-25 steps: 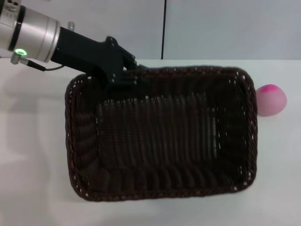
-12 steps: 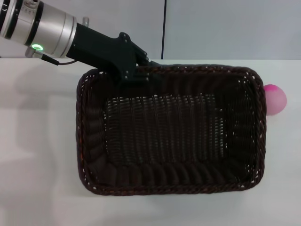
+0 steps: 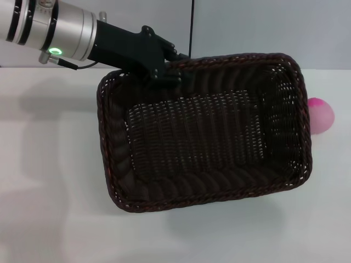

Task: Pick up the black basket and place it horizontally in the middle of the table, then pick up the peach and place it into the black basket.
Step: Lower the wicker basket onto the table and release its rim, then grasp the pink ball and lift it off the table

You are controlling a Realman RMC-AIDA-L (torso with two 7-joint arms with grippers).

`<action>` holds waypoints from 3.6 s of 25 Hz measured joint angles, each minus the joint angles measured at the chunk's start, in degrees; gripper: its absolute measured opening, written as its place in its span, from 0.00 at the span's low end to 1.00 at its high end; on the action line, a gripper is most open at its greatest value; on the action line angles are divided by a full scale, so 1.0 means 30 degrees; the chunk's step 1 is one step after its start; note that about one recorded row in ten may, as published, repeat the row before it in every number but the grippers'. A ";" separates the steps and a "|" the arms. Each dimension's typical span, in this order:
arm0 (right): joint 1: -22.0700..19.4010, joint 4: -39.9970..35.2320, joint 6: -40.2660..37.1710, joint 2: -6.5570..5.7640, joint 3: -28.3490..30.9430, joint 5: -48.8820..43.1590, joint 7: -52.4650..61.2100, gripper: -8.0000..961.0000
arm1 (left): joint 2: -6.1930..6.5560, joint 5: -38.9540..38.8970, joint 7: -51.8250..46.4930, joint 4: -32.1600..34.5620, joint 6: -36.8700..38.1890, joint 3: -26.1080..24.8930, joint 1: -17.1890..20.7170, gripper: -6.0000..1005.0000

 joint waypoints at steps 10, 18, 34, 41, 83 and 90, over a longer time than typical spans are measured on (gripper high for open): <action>0.0237 -0.0001 0.0238 -0.0029 0.0000 0.0001 -0.0077 0.51 | -0.0074 -0.2690 0.1388 -0.0079 -0.1057 0.0078 0.0674 0.53; 0.0248 -0.0006 -0.0018 -0.0033 -0.0023 -0.0310 -0.0107 0.51 | -0.0051 -0.8931 0.3642 -0.0481 -0.2476 -0.0008 0.3030 0.66; 0.0562 -0.2826 -0.4665 -0.1059 -0.1018 -0.9161 -0.0166 0.51 | -0.0062 -1.8645 0.8344 -0.4804 -0.0464 0.0050 0.7591 0.66; 0.1338 -0.4627 -0.4724 -0.0820 -0.5324 -0.9539 -0.0074 0.51 | -0.0072 -1.9002 0.8709 -0.5365 0.0175 0.0071 0.7769 0.66; 0.2742 -0.3690 -0.0139 -0.0145 -1.0305 -0.9139 -0.0442 0.39 | -0.0075 -1.9203 0.8948 -0.6990 0.0267 -0.0041 0.7138 0.66; 0.1817 -0.3769 -0.2535 -0.0146 -1.0301 -0.5829 -0.0439 0.36 | -0.0053 -1.9203 0.8964 -0.7068 0.0343 -0.0091 0.7157 0.66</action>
